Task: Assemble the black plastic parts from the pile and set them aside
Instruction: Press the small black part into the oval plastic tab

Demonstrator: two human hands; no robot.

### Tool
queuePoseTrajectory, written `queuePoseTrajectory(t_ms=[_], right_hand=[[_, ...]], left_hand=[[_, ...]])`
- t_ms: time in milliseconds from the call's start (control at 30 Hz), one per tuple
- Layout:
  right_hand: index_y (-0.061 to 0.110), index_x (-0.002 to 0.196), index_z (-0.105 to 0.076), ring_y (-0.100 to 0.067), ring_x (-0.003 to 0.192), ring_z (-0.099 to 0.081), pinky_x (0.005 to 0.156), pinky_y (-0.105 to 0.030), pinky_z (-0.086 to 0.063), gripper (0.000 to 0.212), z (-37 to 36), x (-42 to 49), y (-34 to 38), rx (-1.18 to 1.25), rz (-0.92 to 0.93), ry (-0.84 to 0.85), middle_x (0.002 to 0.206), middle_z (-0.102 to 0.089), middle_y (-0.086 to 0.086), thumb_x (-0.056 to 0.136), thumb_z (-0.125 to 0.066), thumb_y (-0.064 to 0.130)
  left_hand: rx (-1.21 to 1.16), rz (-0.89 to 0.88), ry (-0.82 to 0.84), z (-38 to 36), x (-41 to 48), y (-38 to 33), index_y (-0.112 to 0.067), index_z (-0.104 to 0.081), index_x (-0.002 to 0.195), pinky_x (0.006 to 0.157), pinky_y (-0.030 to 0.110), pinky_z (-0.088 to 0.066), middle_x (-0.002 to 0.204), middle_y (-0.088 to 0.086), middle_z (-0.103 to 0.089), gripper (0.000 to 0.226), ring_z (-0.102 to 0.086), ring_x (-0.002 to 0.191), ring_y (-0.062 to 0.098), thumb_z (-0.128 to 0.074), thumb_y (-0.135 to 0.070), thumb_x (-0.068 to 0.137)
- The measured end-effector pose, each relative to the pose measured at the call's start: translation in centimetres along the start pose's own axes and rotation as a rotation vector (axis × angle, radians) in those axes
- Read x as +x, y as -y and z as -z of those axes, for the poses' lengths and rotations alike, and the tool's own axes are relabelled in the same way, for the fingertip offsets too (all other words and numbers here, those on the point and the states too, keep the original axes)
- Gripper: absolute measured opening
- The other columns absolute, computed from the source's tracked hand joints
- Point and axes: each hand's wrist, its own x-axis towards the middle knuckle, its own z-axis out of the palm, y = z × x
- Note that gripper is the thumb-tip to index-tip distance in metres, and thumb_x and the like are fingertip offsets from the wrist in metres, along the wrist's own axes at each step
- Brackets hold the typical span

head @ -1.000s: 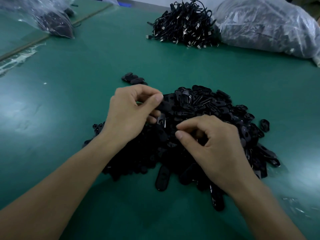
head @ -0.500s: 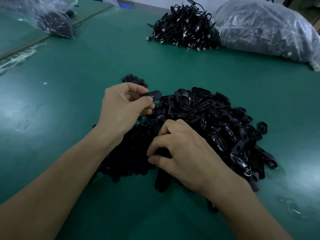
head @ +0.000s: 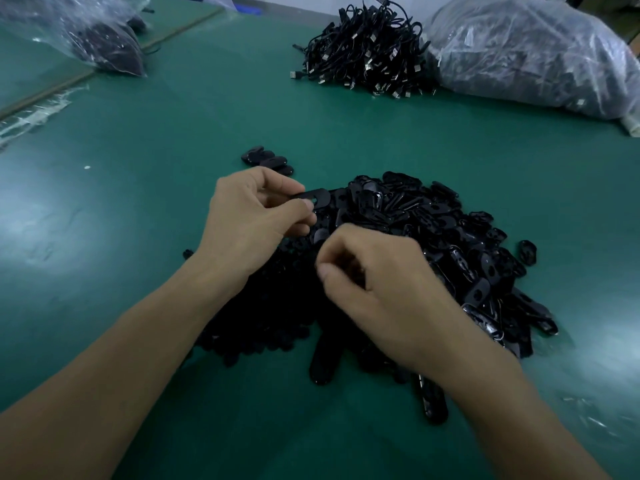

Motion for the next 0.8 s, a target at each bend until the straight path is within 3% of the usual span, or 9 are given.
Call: queuePoseTrajectory(t_ms=[100,200,333,567,667,800], right_hand=[[0.028,0.084,-0.061,-0.008,0.068,-0.061,0.058,-0.02,-0.049,0.012,1.0,-0.5,-1.2,0.106,-0.077,-0.105,0.076,-0.065,0.01,0.092,-0.062,0.019],[0.035,0.096,-0.066,-0.003,0.077,-0.064,0.064,-0.011,-0.048,0.018,1.6,-1.1,-2.4,0.143,-0.111,-0.199,0.082,-0.068,0.015,0.092,-0.066,0.017],[0.031,0.096,-0.075,-0.005,0.077,-0.069,0.069,-0.014,-0.053,0.019,1.8,-1.6,-3.1,0.223,-0.103,-0.305,0.083,-0.072,0.019,0.09,-0.072,0.013],[0.027,0.089,-0.078,-0.012,0.078,-0.069,0.071,-0.023,-0.055,0.017,2.3,-1.7,-3.3,0.446,-0.094,-0.408,0.086,-0.075,0.005,0.084,-0.078,0.01],[0.02,0.087,-0.078,-0.006,0.064,-0.063,0.062,-0.015,-0.049,0.016,2.6,-1.8,-3.3,0.647,-0.089,-0.412,0.073,-0.072,0.004,0.081,-0.078,0.005],[0.021,0.083,-0.078,-0.008,0.062,-0.065,0.058,-0.015,-0.049,0.011,2.8,-1.9,-3.4,0.794,-0.138,-0.399,0.071,-0.073,0.0,0.074,-0.078,0.015]], left_hand=[[0.055,-0.015,0.005,-0.4,-0.3,0.1,-0.014,-0.063,0.081,0.065,0.032,-0.061,0.067,0.007,-0.074,0.018,-0.075,0.068,0.026,-0.076,-0.015,0.069],[0.115,-0.047,0.026,-0.6,-0.7,-0.1,-0.018,-0.063,0.08,0.061,0.03,-0.059,0.066,0.004,-0.074,0.015,-0.074,0.065,0.024,-0.074,-0.015,0.07],[0.143,-0.031,0.078,-1.0,-1.3,-0.4,-0.025,-0.069,0.081,0.061,0.027,-0.059,0.067,0.003,-0.074,0.014,-0.071,0.062,0.022,-0.075,-0.016,0.072],[0.063,-0.098,0.15,-1.6,-2.3,-2.0,-0.017,-0.073,0.085,0.06,0.022,-0.057,0.07,0.006,-0.075,0.016,-0.073,0.063,0.022,-0.08,-0.004,0.08],[0.01,-0.064,0.214,-2.2,-3.0,-2.5,-0.012,-0.071,0.088,0.061,0.021,-0.058,0.072,0.008,-0.076,0.018,-0.075,0.066,0.021,-0.079,0.002,0.08],[-0.12,0.023,0.233,-2.6,-3.5,-2.8,-0.005,-0.067,0.089,0.061,0.022,-0.058,0.072,0.009,-0.074,0.021,-0.076,0.071,0.023,-0.076,0.008,0.077]])
